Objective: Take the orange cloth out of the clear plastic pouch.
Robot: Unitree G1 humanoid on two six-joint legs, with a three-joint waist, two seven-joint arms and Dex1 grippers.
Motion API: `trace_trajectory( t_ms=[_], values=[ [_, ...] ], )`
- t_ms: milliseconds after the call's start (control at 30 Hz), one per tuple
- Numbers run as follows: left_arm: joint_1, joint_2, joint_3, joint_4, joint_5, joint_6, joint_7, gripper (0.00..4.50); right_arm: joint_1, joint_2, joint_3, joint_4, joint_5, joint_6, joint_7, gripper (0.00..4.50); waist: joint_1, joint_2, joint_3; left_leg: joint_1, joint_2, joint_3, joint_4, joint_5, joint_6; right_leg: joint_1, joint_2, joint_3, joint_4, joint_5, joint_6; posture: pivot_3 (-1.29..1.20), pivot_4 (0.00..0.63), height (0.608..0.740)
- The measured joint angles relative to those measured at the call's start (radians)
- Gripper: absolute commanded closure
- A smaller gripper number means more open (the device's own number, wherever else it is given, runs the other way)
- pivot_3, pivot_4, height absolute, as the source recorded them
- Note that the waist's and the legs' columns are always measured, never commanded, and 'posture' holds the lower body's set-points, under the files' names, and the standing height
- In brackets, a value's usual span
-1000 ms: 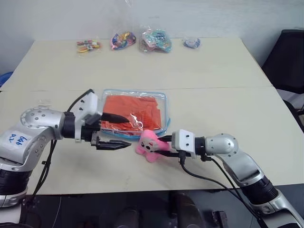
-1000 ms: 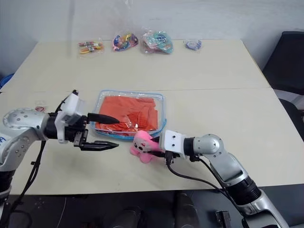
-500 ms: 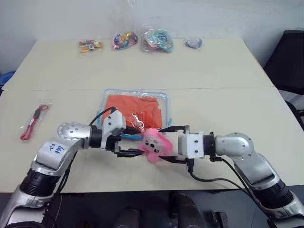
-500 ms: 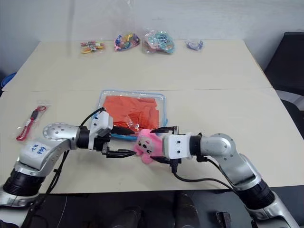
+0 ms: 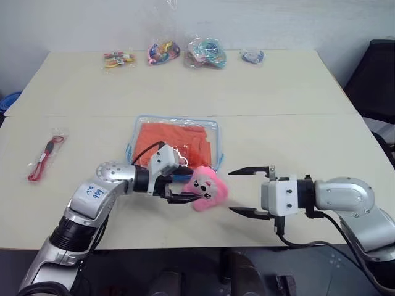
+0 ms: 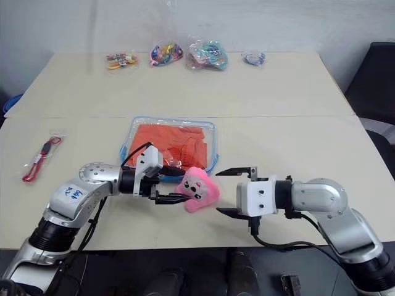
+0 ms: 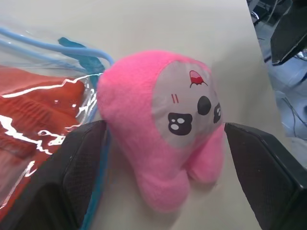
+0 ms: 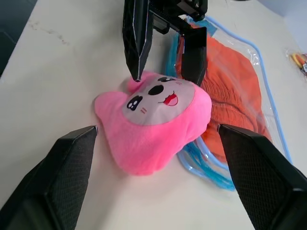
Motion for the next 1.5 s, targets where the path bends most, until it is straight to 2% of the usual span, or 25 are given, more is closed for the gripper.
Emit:
trace_trajectory(
  t_ms=[67, 167, 533, 700, 800, 900, 1000, 1133, 1500],
  values=[
    [-0.008, -0.012, -0.013, 0.002, 0.006, 0.000, -0.001, 0.32, 0.003, -0.002, -0.007, 0.000, 0.005, 0.006, -0.002, 0.35, 0.001, 0.000, 0.000, 0.000, 0.000, 0.000, 0.000, 0.000, 0.000, 0.000, 0.000, 0.000, 0.000, 0.000, 0.000, 0.00, 0.150, 0.740],
    [-0.025, -0.027, -0.026, 0.009, 0.018, -0.008, -0.001, 0.93, 0.010, -0.002, -0.008, -0.001, 0.011, 0.020, -0.009, 0.33, 0.002, 0.000, 0.000, 0.000, 0.000, 0.000, 0.000, 0.000, 0.000, 0.000, 0.000, 0.000, 0.000, 0.000, 0.000, 0.00, 0.150, 0.740],
    [0.010, 0.014, 0.032, 0.019, 0.014, -0.010, -0.016, 4.42, -0.024, 0.016, -0.001, 0.094, -0.016, 0.008, -0.046, 0.33, 0.001, 0.000, 0.000, 0.000, 0.000, 0.000, 0.000, 0.000, 0.000, 0.000, 0.000, 0.000, 0.000, 0.000, 0.000, 0.00, 0.150, 0.740],
    [0.022, 0.034, 0.043, 0.007, 0.018, 0.003, -0.001, 4.47, -0.074, 0.037, 0.023, 0.168, -0.044, -0.042, -0.042, 0.33, -0.001, 0.000, 0.000, 0.000, 0.000, 0.000, 0.000, 0.000, 0.000, 0.000, 0.000, 0.000, 0.000, 0.000, 0.000, 0.00, 0.150, 0.740],
    [0.052, 0.087, 0.070, -0.008, 0.013, -0.003, -0.016, 4.47, -0.139, 0.084, 0.056, 0.241, -0.079, -0.075, -0.053, 0.33, -0.008, 0.000, 0.000, 0.001, 0.002, 0.000, -0.001, 0.000, 0.000, 0.000, 0.001, 0.000, 0.000, 0.000, 0.000, 0.00, 0.150, 0.740],
    [0.057, 0.099, 0.105, -0.009, 0.005, 0.001, -0.019, 4.47, -0.201, 0.138, 0.100, 0.331, -0.137, -0.103, -0.079, 0.33, -0.007, 0.000, 0.000, 0.000, 0.002, 0.000, 0.000, 0.000, 0.000, -0.001, 0.001, 0.000, 0.000, 0.000, -0.001, 0.00, 0.150, 0.740],
    [0.057, 0.094, 0.109, -0.009, 0.002, 0.009, -0.005, 4.50, -0.256, 0.186, 0.154, 0.409, -0.194, -0.142, -0.098, 0.96, -0.002, 0.000, 0.000, 0.000, 0.001, -0.001, 0.001, 0.000, 0.000, -0.001, 0.000, -0.001, 0.000, 0.000, -0.001, 0.00, 0.150, 0.740],
    [0.055, 0.082, 0.109, -0.012, 0.001, 0.018, 0.010, 4.50, -0.315, 0.255, 0.211, 0.513, -0.262, -0.202, -0.126, 2.29, -0.007, 0.000, 0.000, 0.000, 0.000, -0.001, 0.000, 0.000, 0.000, -0.001, 0.000, -0.001, 0.000, 0.000, -0.001, 0.00, 0.150, 0.740],
    [0.088, 0.092, 0.127, -0.056, -0.009, 0.044, 0.014, 4.50, -0.401, 0.331, 0.254, 0.696, -0.360, -0.316, -0.170, 2.29, -0.014, 0.000, 0.000, 0.000, 0.001, -0.002, 0.000, 0.000, 0.000, -0.001, 0.000, -0.001, 0.000, 0.000, -0.001, 0.00, 0.150, 0.740]
  ],
)
